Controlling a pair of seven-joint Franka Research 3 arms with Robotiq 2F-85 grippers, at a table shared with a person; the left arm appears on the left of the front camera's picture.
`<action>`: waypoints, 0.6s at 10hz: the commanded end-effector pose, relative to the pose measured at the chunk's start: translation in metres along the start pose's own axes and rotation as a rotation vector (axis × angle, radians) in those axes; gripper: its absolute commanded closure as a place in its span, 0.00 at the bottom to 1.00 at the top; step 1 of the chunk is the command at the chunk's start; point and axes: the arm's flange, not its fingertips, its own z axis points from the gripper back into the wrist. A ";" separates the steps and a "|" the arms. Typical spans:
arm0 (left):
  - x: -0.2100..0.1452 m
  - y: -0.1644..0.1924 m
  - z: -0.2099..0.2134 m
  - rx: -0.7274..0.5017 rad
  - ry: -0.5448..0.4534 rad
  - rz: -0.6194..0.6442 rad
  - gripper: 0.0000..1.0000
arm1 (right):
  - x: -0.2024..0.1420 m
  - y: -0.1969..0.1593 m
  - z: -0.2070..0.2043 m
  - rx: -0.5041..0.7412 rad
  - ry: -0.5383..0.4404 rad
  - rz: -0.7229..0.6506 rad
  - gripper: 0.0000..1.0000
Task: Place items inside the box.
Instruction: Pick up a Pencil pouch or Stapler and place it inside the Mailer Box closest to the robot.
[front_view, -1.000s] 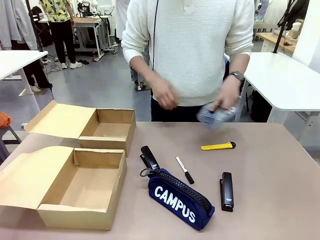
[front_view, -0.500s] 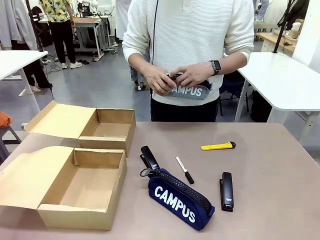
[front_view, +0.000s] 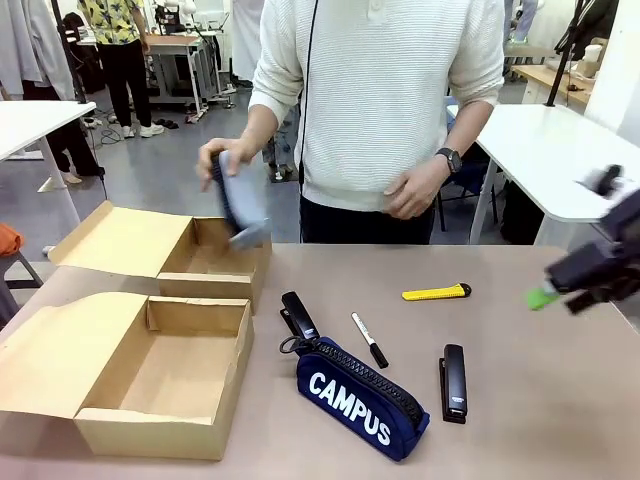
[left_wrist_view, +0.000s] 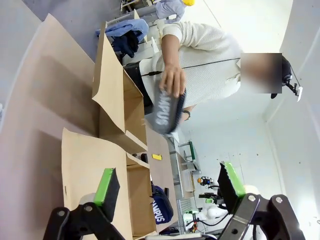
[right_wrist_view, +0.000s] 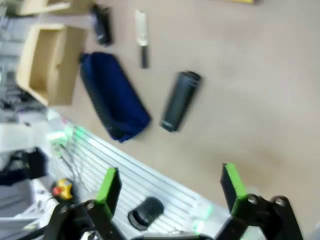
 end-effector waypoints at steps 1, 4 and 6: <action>-0.002 -0.002 0.000 -0.023 -0.014 -0.019 0.00 | -0.094 -0.006 -0.054 0.119 0.164 0.177 0.00; -0.002 -0.002 0.000 -0.023 -0.014 -0.019 0.00 | -0.006 0.021 -0.015 0.042 0.062 0.085 0.00; -0.002 -0.002 0.000 -0.023 -0.014 -0.019 0.00 | 0.000 0.060 -0.069 -0.081 0.160 0.147 0.00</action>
